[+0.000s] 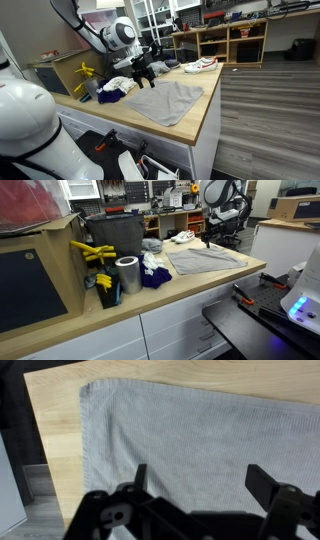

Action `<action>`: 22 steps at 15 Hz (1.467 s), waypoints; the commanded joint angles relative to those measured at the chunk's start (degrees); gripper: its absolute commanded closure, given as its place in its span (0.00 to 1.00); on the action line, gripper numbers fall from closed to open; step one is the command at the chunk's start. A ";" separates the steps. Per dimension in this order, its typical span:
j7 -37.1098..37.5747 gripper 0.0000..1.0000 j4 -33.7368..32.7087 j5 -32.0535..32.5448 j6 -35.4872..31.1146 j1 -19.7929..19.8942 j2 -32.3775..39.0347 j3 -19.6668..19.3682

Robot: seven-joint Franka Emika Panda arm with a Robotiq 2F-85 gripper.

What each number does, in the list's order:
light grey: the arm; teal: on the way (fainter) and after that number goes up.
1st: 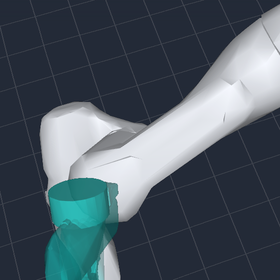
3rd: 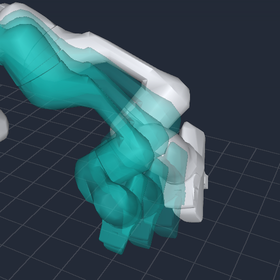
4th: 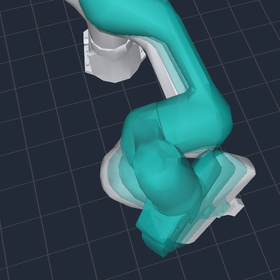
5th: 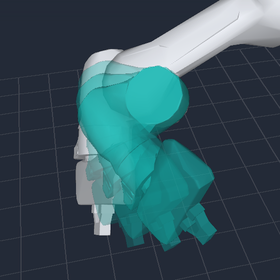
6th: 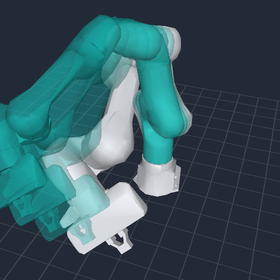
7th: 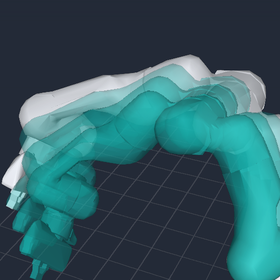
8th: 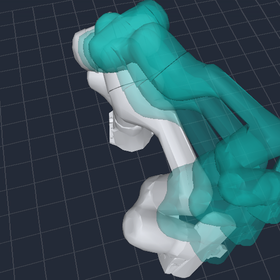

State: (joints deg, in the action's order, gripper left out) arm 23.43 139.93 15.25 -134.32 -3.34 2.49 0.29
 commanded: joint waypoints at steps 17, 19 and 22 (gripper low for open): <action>-24.29 0.00 -30.02 -12.06 36.71 0.72 -5.77 1.62; -31.46 0.00 -31.15 -13.39 39.38 0.78 -6.50 1.15; -36.04 0.00 -28.66 -16.14 40.92 0.90 -10.06 0.79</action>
State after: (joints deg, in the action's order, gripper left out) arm -8.36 109.70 1.78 -95.91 -2.64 -4.12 1.32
